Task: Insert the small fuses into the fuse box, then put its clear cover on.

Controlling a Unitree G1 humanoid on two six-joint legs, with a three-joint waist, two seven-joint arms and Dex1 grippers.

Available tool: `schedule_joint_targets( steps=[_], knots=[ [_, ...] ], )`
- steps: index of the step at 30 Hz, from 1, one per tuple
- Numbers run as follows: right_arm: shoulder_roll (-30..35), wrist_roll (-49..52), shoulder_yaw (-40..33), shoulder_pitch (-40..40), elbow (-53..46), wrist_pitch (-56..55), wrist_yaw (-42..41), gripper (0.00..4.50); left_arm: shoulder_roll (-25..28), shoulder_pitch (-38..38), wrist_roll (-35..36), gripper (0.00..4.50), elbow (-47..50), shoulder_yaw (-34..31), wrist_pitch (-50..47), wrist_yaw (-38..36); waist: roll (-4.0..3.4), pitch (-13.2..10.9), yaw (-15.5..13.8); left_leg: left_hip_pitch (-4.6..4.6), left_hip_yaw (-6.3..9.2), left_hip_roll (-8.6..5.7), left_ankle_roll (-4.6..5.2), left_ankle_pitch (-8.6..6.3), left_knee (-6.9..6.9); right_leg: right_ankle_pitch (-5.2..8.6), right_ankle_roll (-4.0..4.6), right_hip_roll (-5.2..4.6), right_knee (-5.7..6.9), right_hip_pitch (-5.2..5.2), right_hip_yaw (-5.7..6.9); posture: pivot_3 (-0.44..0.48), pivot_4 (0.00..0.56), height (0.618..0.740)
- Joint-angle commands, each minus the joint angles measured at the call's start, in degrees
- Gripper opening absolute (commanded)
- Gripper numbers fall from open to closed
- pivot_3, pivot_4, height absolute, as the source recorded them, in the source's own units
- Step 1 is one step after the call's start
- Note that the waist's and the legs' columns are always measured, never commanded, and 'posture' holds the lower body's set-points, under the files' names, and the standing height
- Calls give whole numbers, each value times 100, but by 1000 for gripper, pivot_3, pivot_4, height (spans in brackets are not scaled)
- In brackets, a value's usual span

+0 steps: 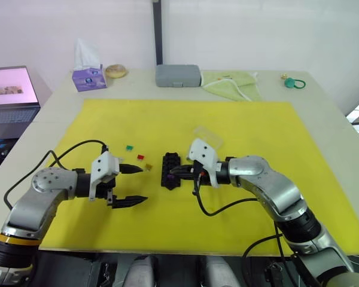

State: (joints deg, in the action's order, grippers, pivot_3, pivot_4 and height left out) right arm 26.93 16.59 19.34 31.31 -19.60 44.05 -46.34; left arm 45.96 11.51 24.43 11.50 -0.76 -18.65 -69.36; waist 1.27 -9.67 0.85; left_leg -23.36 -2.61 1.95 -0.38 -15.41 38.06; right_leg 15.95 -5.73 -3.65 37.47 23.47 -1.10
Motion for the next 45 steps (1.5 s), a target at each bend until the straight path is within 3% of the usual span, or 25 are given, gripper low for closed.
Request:
schedule_joint_targets(
  steps=[1, 5, 15, 18, 22, 35, 41, 45],
  knots=[
    [-65, 109, -230, 103, -90, -134, 27, 867, -6, 72, 52, 4500, 133, -16, 18, 26, 0, 0, -3, 0, 0, 0, 0, 0, 0, 0, 0, 0, 0, 0, 0, 0, 150, 737],
    [-37, 210, -233, 59, -151, -7, -2, 2758, -5, 50, 49, 4500, 143, -14, 31, 32, 0, 0, -3, 0, 0, 0, 0, 0, 0, 0, 0, 0, 0, 0, 0, 0, 150, 737],
    [104, 147, -14, -66, -131, -24, -51, 2830, 23, 142, 48, 4500, 118, -29, 26, 15, 0, 0, -2, -1, 0, 0, 0, 0, 0, 0, 0, 0, -1, 0, 0, 0, 150, 737],
    [99, 104, 13, -68, -76, -65, -25, 1942, 22, 136, 46, 4500, 131, -28, 23, 22, 0, 0, 2, -1, 0, 0, 0, 0, 0, 0, 0, 0, -1, 1, 0, 0, 150, 737],
    [73, 81, 9, -73, -44, -89, -7, 84, 19, 129, 45, 4500, 141, -28, 21, 33, 0, 0, -2, -1, 0, 0, 0, 0, 0, 0, 0, 0, -1, 0, 0, 0, 150, 737],
    [32, 263, -310, -17, -176, -208, -54, 84, -6, 120, 17, 4500, 57, -12, 61, 70, 0, 0, -3, -1, 0, 0, 0, 0, 0, 0, 0, 0, -1, 0, 0, 0, 150, 737],
    [101, 54, -240, -48, -194, -970, -171, 84, -28, 101, 21, 4500, 61, -2, 47, 85, 0, 0, -1, -1, 0, 0, 0, 0, 0, 0, 0, 0, -2, 0, 0, 0, 150, 737],
    [2, 354, -388, -120, -103, -437, -76, 84, -18, 103, 16, 4500, 52, -7, 47, 71, 0, 0, -3, -1, 0, 0, 0, 0, 0, 0, 0, 0, -2, 0, 0, 0, 150, 737]
  ],
)
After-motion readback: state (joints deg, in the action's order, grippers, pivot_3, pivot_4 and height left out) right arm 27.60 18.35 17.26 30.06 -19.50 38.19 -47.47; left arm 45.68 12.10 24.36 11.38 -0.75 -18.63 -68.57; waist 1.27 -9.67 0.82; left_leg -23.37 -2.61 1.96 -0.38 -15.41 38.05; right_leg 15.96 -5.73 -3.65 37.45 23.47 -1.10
